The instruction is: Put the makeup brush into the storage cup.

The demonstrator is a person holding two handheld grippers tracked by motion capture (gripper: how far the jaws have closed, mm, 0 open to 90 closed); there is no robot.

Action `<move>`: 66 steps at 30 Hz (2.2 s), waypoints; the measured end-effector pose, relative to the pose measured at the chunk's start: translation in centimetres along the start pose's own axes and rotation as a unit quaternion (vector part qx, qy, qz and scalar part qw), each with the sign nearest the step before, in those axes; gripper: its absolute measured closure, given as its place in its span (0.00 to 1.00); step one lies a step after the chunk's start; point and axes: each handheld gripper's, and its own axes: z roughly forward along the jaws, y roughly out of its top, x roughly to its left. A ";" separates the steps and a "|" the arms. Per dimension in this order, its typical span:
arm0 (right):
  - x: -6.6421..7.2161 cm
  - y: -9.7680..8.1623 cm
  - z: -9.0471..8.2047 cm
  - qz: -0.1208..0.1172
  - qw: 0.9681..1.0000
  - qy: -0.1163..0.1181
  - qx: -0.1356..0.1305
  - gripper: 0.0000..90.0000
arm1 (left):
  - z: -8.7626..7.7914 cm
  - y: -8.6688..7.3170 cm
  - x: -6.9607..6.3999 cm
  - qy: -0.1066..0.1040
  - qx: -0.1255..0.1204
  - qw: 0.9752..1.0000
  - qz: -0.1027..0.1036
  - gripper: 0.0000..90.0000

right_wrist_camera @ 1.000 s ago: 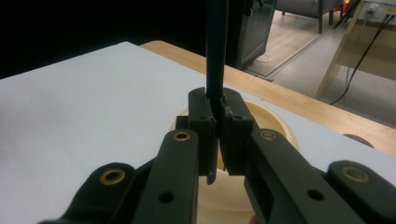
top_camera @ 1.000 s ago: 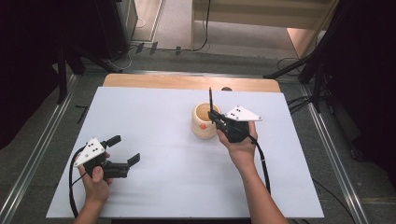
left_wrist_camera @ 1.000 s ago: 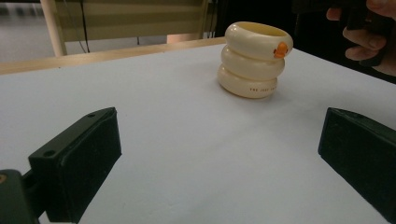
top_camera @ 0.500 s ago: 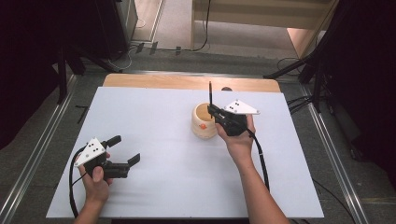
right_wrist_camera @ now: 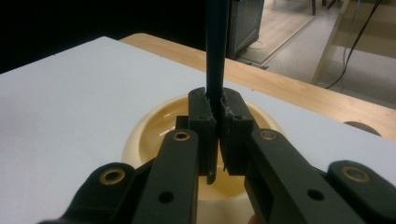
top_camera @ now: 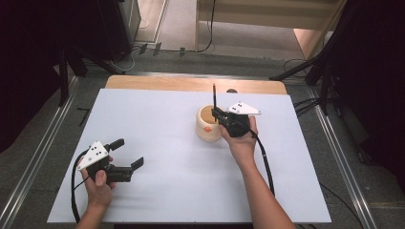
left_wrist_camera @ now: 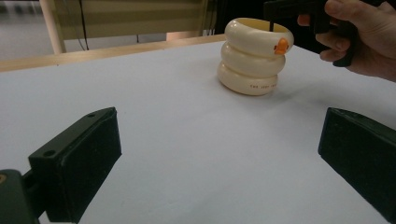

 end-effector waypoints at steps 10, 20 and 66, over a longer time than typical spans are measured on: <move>-0.3 -0.1 0.9 0.023 0.999 -0.009 0.026 0.95 | 0.0 0.0 0.0 -0.001 0.003 1.000 0.002 0.00; -0.4 -0.2 1.2 0.039 0.998 -0.004 0.046 0.90 | 0.1 -0.1 0.0 -0.003 0.005 1.000 0.002 0.00; -2.3 -3.1 -5.8 0.039 0.999 -0.022 -0.017 0.00 | 0.1 0.0 -0.3 -0.003 -0.003 1.000 0.000 0.00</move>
